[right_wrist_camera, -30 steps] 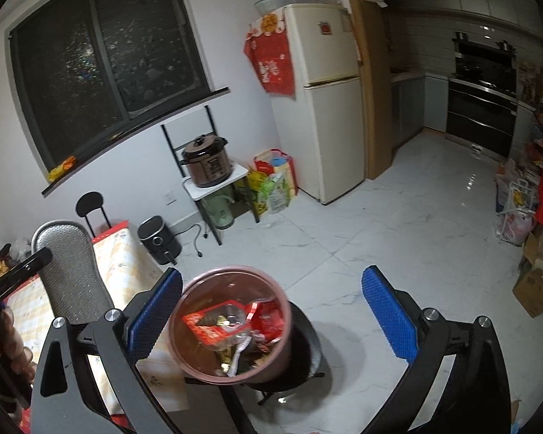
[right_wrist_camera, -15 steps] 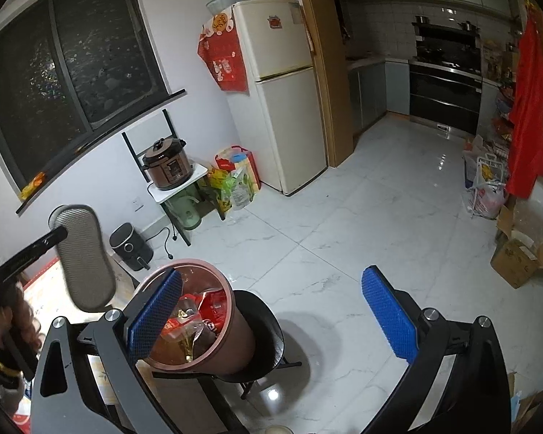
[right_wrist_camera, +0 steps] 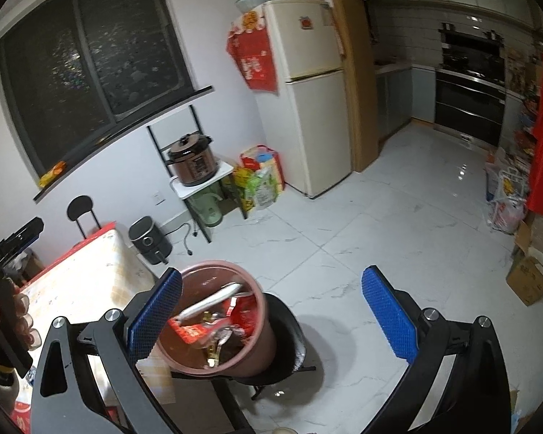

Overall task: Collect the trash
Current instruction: 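Carry the white foam tray with the left tool over the bin and release it, then move both tools back over the table toward the remaining trash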

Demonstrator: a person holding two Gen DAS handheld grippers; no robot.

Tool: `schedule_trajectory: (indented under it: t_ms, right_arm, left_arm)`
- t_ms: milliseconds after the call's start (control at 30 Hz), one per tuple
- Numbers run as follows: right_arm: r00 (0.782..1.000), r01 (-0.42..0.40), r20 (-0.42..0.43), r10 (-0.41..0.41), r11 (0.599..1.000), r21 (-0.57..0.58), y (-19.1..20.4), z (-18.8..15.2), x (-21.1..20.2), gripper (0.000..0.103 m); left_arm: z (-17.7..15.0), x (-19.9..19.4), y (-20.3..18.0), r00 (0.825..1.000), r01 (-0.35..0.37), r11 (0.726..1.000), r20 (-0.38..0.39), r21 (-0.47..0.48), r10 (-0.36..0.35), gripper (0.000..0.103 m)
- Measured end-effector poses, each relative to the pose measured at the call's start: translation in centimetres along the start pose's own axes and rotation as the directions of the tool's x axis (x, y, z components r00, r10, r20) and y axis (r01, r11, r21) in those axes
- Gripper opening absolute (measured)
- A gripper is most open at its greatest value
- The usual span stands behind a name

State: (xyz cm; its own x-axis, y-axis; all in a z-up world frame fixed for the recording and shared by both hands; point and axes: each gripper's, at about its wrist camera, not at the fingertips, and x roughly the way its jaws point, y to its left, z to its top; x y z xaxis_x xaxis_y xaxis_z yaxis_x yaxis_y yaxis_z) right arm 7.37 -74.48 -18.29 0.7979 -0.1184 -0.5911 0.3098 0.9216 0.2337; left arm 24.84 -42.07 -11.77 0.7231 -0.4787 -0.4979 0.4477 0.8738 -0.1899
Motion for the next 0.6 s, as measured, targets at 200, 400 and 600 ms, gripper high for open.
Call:
schedule_trajectory:
  t_ms: [200, 400, 600]
  right_arm:
    - [0.998, -0.066, -0.002, 0.066, 0.996, -0.063, 5.0, 0.6, 0.3, 0.098]
    - [0.993, -0.119, -0.021, 0.117, 0.985, -0.128, 10.8, 0.4, 0.4, 0.098]
    - [0.984, -0.177, -0.041, 0.172, 0.966, -0.191, 17.3, -0.3, 0.4, 0.098]
  left_arm:
    - [-0.5, -5.3, 5.9, 0.993, -0.11, 0.992, 0.03, -0.066, 0.112, 0.097]
    - [-1.8, -11.3, 12.0, 0.973, -0.217, 0.966, 0.045, -0.14, 0.226, 0.097]
    - [-3.7, -17.0, 17.6, 0.946, -0.304, 0.931, 0.053, -0.203, 0.32, 0.097]
